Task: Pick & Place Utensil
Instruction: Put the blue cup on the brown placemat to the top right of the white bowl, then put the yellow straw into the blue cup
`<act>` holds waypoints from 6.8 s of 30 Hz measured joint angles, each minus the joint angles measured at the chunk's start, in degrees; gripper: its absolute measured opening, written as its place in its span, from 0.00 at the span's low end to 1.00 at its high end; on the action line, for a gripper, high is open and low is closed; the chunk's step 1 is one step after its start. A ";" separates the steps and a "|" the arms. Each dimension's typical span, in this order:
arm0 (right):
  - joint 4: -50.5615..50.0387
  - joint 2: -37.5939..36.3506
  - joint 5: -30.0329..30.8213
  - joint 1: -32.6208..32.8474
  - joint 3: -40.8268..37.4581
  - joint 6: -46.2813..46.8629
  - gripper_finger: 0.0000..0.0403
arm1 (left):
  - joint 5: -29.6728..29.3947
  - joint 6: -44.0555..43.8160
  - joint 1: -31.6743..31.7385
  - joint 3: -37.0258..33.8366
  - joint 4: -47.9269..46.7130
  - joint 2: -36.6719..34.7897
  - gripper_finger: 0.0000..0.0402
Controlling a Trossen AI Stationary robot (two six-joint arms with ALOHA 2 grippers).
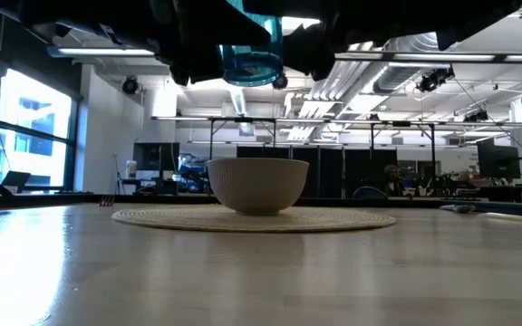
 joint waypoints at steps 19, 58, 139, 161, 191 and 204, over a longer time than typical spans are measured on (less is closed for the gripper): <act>-1.44 0.00 -1.85 -0.92 0.00 0.18 0.98 | 5.08 -1.78 2.75 0.01 -1.62 0.80 0.80; -2.74 -5.22 3.35 -0.94 -2.74 0.00 0.82 | 8.92 -7.88 2.65 -0.02 -16.71 -3.68 0.91; 28.41 18.48 -0.99 -35.08 -20.95 1.49 0.93 | 1.88 -25.95 -12.46 0.02 -34.84 -10.45 0.91; 22.33 18.32 -2.41 -33.10 -20.94 1.33 0.98 | 1.84 -25.85 -12.46 0.02 -35.24 -10.45 0.91; 16.54 12.27 8.38 -31.94 -20.90 1.91 0.98 | 2.08 -26.24 -12.48 0.00 -35.15 -10.45 0.91; 9.44 10.86 7.41 -31.87 -20.92 2.38 0.98 | 2.06 -26.48 -12.46 -0.01 -35.10 -10.45 0.91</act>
